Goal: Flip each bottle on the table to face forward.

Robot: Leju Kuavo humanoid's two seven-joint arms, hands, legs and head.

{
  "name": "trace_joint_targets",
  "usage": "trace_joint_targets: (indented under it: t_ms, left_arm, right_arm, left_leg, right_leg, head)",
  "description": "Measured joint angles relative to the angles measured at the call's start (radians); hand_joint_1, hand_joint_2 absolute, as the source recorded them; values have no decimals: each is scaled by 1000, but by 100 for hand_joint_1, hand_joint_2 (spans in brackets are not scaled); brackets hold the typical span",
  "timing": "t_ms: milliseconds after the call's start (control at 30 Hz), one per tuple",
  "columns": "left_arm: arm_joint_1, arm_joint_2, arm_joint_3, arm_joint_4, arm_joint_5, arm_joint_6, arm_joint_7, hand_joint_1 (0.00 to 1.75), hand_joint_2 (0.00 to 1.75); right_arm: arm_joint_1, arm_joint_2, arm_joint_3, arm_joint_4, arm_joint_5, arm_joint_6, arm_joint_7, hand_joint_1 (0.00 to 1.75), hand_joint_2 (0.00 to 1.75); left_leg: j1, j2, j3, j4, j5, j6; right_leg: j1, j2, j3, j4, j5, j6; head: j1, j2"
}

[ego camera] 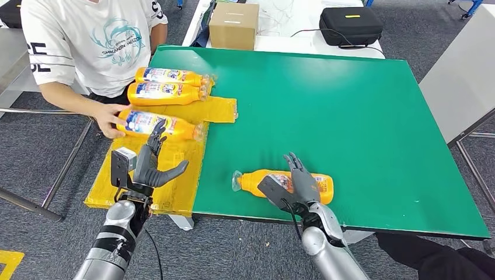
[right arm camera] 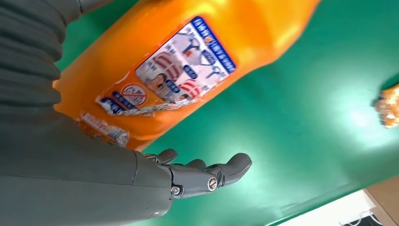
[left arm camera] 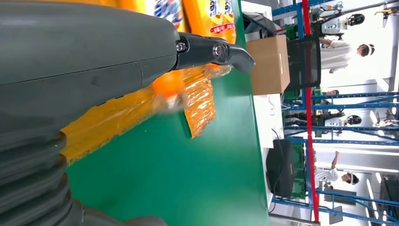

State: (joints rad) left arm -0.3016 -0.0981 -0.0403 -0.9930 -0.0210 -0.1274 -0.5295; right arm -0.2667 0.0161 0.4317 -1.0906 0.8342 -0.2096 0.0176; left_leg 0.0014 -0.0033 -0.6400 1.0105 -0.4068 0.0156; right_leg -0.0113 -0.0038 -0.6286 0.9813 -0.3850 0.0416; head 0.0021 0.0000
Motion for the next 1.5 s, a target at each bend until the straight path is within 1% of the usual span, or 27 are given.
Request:
trace_joint_targets:
  t_ms: [100, 267, 400, 433, 467, 533, 567, 600, 733, 867, 1033, 1133, 1233, 1367, 1500]
  left_arm:
    - [3, -2, 2, 0, 2, -6, 0, 0, 175]
    - [5, -2, 8, -1, 6, -17, 1, 0, 175]
    - [7, -2, 16, -2, 7, -26, 5, 0, 175]
    - [8, -2, 19, -2, 6, -29, 6, 0, 175]
    - [9, -2, 21, -2, 6, -31, 6, 0, 175]
    - [12, -2, 24, -2, 5, -34, 7, 0, 175]
    - [13, -2, 25, -2, 4, -36, 7, 0, 175]
    - [13, -2, 27, -2, 3, -39, 7, 0, 175]
    - [15, -2, 31, -1, 2, -56, 4, 0, 175]
    - [15, -2, 36, 0, 3, -70, -2, 0, 175]
    - [12, -2, 44, 12, 3, -68, -1, 0, 175]
    - [2, -2, 44, 25, -17, -28, 10, 0, 175]
    - [-11, -5, 37, 36, -44, 25, 25, 0, 175]
    - [-33, -19, 14, 48, -55, 80, 57, 0, 175]
    - [-45, -30, -4, 54, -51, 90, 69, 0, 175]
  right_arm:
    - [3, -21, 0, -13, 51, 22, 28, 0, 175]
    - [3, -46, 0, -24, 83, 46, 51, 0, 175]
    - [-4, -72, 4, -25, 132, 111, 89, 0, 175]
    - [-8, -80, 7, -25, 142, 124, 97, 13, 175]
    - [-11, -87, 9, -25, 148, 133, 103, 50, 175]
    - [-15, -98, 14, -25, 154, 146, 108, 135, 175]
    - [-17, -103, 17, -25, 155, 156, 110, 165, 175]
    - [-21, -109, 20, -25, 157, 170, 112, 172, 175]
    - [-53, -140, 41, -17, 157, 238, 111, 175, 175]
    - [-101, -163, 65, 16, 124, 290, 83, 175, 175]
    - [-161, -172, 95, 78, 19, 315, 18, 175, 175]
    - [-180, -164, 99, 108, -67, 288, -23, 175, 175]
    - [-183, -132, 97, 126, -132, 212, -48, 175, 175]
    - [-176, -44, 79, 140, -184, 86, -67, 175, 175]
    - [-173, 22, 61, 147, -214, 30, -91, 175, 175]
  left_leg:
    - [0, 0, 0, 0, 0, 0]
    - [0, 0, 0, 0, 0, 0]
    - [0, 0, 0, 0, 0, 0]
    - [0, 0, 0, 0, 0, 0]
    - [0, 0, 0, 0, 0, 0]
    - [0, 0, 0, 0, 0, 0]
    - [0, 0, 0, 0, 0, 0]
    - [0, 0, 0, 0, 0, 0]
    - [0, 0, 0, 0, 0, 1]
    - [-1, 0, 1, 0, 1, 1]
    - [0, 0, 2, 0, 1, 1]
    - [0, 1, 2, 0, 1, 1]
    - [0, 2, 3, 0, 1, 1]
    - [0, 3, 2, 0, 1, 0]
    - [0, 2, 1, 0, 1, 0]
  right_leg:
    - [0, 0, 0, 0, 0, 0]
    - [0, 0, 0, 0, 0, 0]
    - [0, 0, 0, 0, 0, 0]
    - [0, 0, 1, 0, 0, 0]
    - [0, 0, 1, 0, 0, 0]
    - [0, 0, 1, 0, 0, 0]
    - [0, 0, 1, 0, 0, 0]
    - [0, 0, 1, 0, 0, 0]
    - [-1, 0, 1, 0, 0, 0]
    - [-1, 0, 2, 0, 0, 1]
    - [0, 0, 2, 0, 1, 0]
    - [0, 0, 2, 0, 1, 0]
    - [0, 1, 2, 0, 1, 0]
    - [0, 1, 1, 1, 1, 0]
    - [0, 1, 1, 1, 1, 0]
  head:
    - [0, 0]
    - [0, 0]
    - [0, 0]
    - [0, 0]
    - [0, 0]
    - [0, 0]
    - [0, 0]
    - [0, 0]
    - [0, 0]
    - [0, 0]
    - [0, 0]
    - [0, 0]
    - [0, 0]
    - [0, 0]
    - [0, 0]
